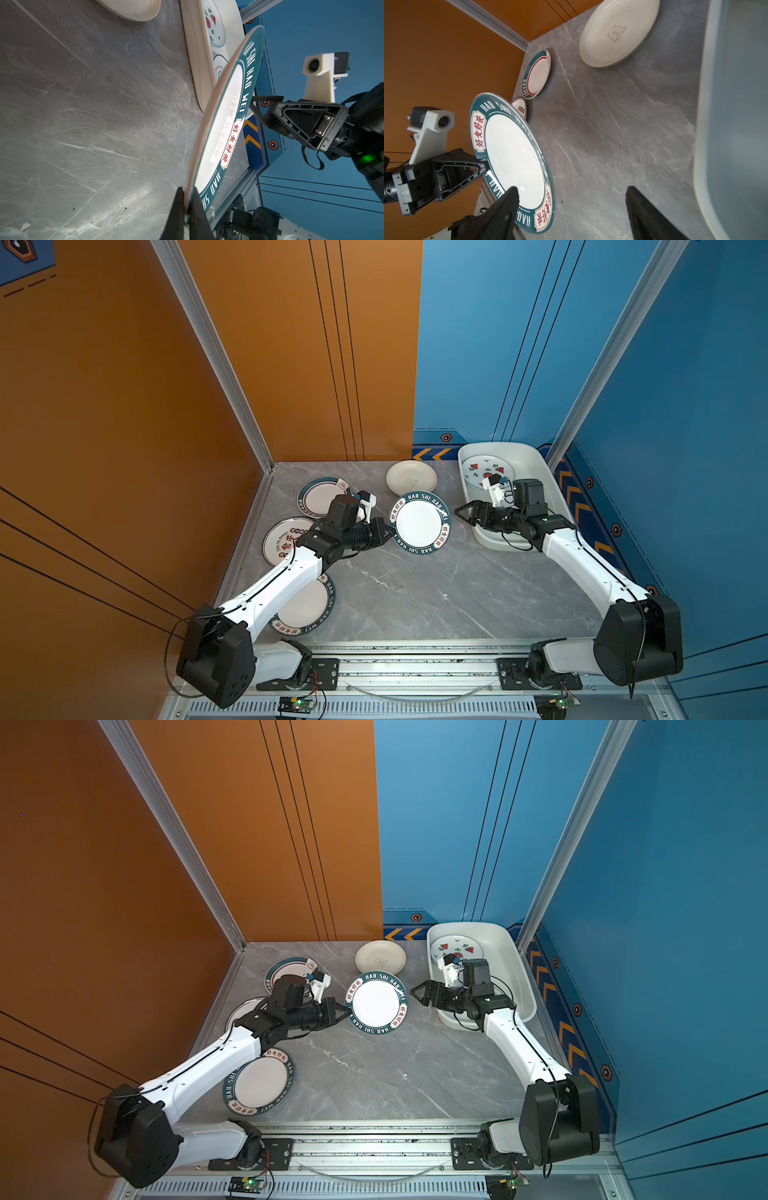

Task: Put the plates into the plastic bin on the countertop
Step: 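Reach right gripper to the raised plate and grasp its edge beside left gripper, then carry the plate into the bin with right gripper while left gripper releases and withdraws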

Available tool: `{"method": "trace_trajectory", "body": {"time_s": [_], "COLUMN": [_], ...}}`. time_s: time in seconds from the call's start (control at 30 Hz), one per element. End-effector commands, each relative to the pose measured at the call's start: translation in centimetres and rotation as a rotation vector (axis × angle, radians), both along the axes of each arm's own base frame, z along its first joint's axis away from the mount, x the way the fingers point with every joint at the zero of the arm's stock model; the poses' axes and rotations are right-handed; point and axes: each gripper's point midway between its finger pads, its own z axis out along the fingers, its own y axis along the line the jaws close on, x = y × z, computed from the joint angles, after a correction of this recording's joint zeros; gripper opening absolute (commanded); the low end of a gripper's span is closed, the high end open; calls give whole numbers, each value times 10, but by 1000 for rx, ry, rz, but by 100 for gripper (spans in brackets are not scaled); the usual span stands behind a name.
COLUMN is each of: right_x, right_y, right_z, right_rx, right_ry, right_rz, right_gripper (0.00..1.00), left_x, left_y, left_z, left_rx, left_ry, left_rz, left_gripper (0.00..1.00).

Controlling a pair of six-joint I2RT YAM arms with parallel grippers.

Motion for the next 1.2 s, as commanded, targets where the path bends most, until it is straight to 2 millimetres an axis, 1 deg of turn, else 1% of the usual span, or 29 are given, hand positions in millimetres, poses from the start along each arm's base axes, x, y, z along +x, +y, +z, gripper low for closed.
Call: {"method": "trace_trajectory", "body": {"time_s": [0.0, 0.07, 0.23, 0.33, 0.4, 0.43, 0.57, 0.63, 0.73, 0.83, 0.87, 0.9, 1.03, 1.1, 1.17], "right_x": [-1, -3, -4, -7, -9, -9, -10, -10, -11, -12, -13, -13, -10, -6, -1], "right_y": [26, 37, 56, 67, 74, 77, 85, 87, 91, 91, 91, 91, 85, 77, 67], "right_z": [7, 7, -2, -8, -10, -11, -11, -8, -2, 1, 2, 3, 5, 9, 12], "right_rx": [63, 66, 71, 87, 98, 108, 146, 165, 191, 202, 202, 201, 168, 132, 103], "right_ry": [-49, -63, -39, -23, -17, -16, -5, -5, -8, -4, -1, -2, 10, 10, 12], "right_rz": [79, 113, 164, 203, 224, 233, 252, 259, 272, 278, 278, 277, 247, 216, 182], "right_gripper": [81, 81, 78, 75, 70, 65, 37, 28, 19, 8, 2, 0, 0, 0, 0], "left_x": [-3, 1, 4, 5, 5, 5, 7, 8, 11, 14, 14, 15, 18, 19, 19], "left_y": [-2, -5, -7, -10, -13, -13, -14, -14, -14, -13, -13, -12, -10, -7, -4], "left_z": [20, 29, 37, 42, 45, 45, 43, 40, 32, 23, 20, 18, 12, 7, 3], "left_rx": [-44, -76, -105, -125, -139, -141, -134, -129, -113, -93, -86, -80, -51, -23, -3], "left_ry": [-22, -48, -60, -65, -67, -67, -64, -59, -45, -34, -32, -29, -28, -27, -28], "left_rz": [-47, -48, -49, -57, -66, -66, -67, -65, -62, -55, -52, -50, -44, -38, -33], "left_gripper": [0, 0, 0, 0, 0, 0, 0, 0, 1, 8, 9, 12, 34, 45, 53]}}
